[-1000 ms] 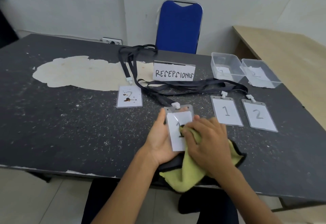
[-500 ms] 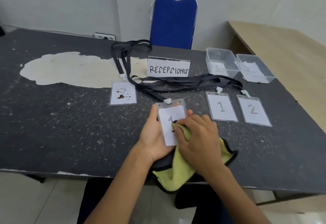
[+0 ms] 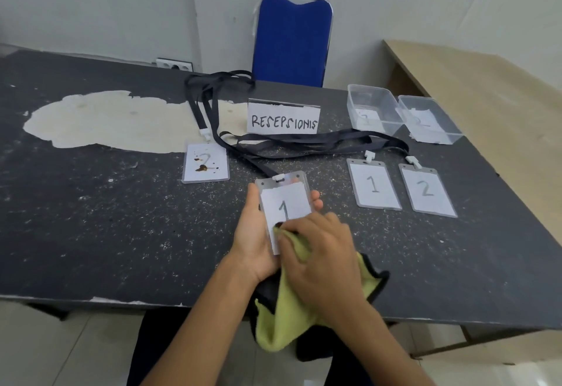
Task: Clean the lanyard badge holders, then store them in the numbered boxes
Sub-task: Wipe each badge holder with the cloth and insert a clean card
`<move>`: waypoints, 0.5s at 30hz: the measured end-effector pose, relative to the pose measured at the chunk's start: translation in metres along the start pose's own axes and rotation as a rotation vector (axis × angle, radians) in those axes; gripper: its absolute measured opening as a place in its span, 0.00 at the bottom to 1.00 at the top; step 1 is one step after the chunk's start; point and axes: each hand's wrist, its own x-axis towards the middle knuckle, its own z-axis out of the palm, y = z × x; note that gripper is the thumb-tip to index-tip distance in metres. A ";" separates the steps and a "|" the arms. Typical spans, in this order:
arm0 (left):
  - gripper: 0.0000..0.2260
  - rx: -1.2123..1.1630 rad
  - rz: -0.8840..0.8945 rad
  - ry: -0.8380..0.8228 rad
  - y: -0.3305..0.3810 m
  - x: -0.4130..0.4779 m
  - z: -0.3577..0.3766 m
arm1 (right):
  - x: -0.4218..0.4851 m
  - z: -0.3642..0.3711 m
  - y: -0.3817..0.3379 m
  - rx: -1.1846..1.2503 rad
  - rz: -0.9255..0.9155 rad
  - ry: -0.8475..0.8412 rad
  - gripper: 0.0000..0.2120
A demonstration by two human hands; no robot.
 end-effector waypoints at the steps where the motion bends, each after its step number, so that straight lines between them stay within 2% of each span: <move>1: 0.40 0.009 0.001 0.001 0.000 -0.001 0.000 | -0.007 0.001 -0.004 0.065 -0.026 -0.022 0.07; 4: 0.39 0.018 -0.006 0.008 -0.001 -0.003 0.002 | -0.014 -0.008 0.007 0.162 -0.028 -0.084 0.07; 9: 0.40 0.005 -0.017 0.004 -0.002 -0.004 0.006 | 0.010 -0.016 0.026 -0.003 0.104 -0.048 0.08; 15: 0.41 0.046 -0.063 -0.007 0.000 -0.006 0.002 | -0.004 -0.007 0.003 0.118 -0.002 -0.117 0.09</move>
